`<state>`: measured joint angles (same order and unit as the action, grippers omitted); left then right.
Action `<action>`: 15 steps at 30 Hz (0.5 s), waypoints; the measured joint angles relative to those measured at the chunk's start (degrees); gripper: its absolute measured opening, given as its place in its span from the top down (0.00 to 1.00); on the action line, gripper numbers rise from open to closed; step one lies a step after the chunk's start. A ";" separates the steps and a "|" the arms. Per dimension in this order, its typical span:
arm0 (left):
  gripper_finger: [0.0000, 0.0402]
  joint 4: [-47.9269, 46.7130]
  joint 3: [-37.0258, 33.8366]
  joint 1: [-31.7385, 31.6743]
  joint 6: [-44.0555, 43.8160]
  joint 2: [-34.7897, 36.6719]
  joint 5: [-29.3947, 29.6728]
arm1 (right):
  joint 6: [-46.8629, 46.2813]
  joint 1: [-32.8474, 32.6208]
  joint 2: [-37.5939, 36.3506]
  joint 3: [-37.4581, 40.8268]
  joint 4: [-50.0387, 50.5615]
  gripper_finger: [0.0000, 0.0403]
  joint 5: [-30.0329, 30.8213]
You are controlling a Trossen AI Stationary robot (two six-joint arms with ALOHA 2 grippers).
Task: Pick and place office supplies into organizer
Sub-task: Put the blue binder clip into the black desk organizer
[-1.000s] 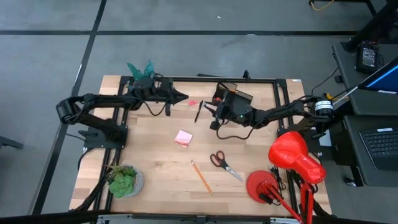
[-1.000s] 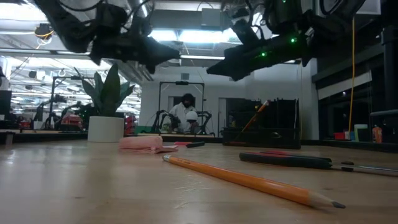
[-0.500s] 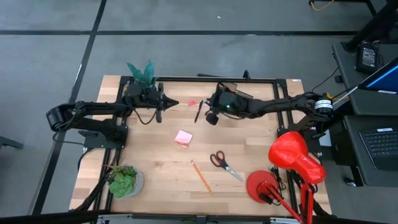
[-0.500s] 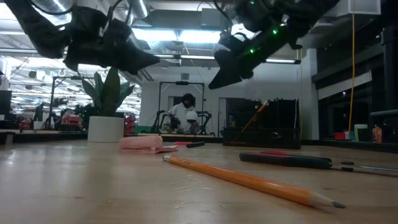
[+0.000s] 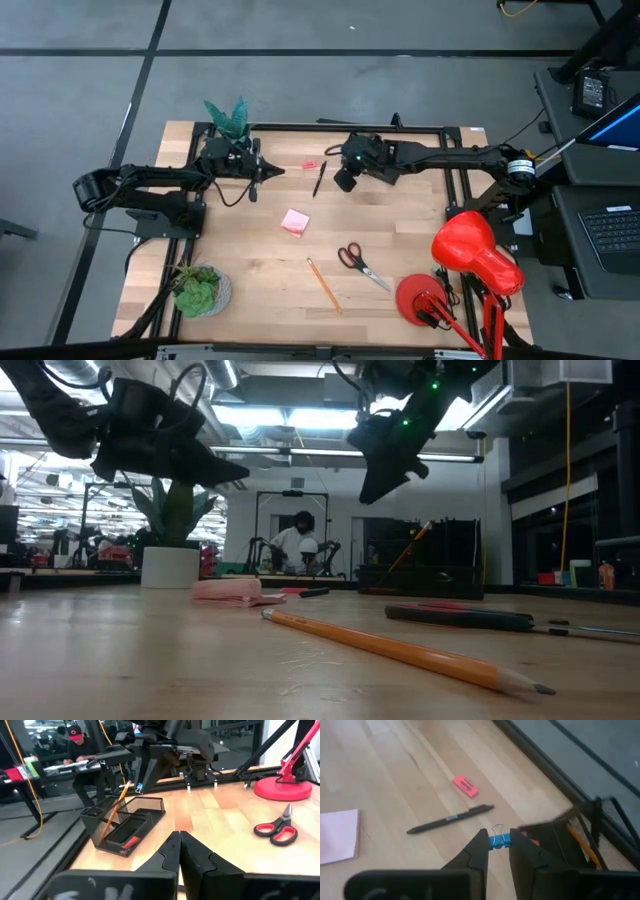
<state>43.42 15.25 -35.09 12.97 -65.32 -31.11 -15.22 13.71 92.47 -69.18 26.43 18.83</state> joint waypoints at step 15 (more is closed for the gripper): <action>1.00 -0.14 0.00 0.00 6.28 0.00 0.00 | -5.93 4.15 1.37 -0.53 3.03 0.87 0.12</action>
<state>43.28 15.25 -35.09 19.25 -65.32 -31.11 -21.15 17.86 93.84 -69.71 29.45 18.95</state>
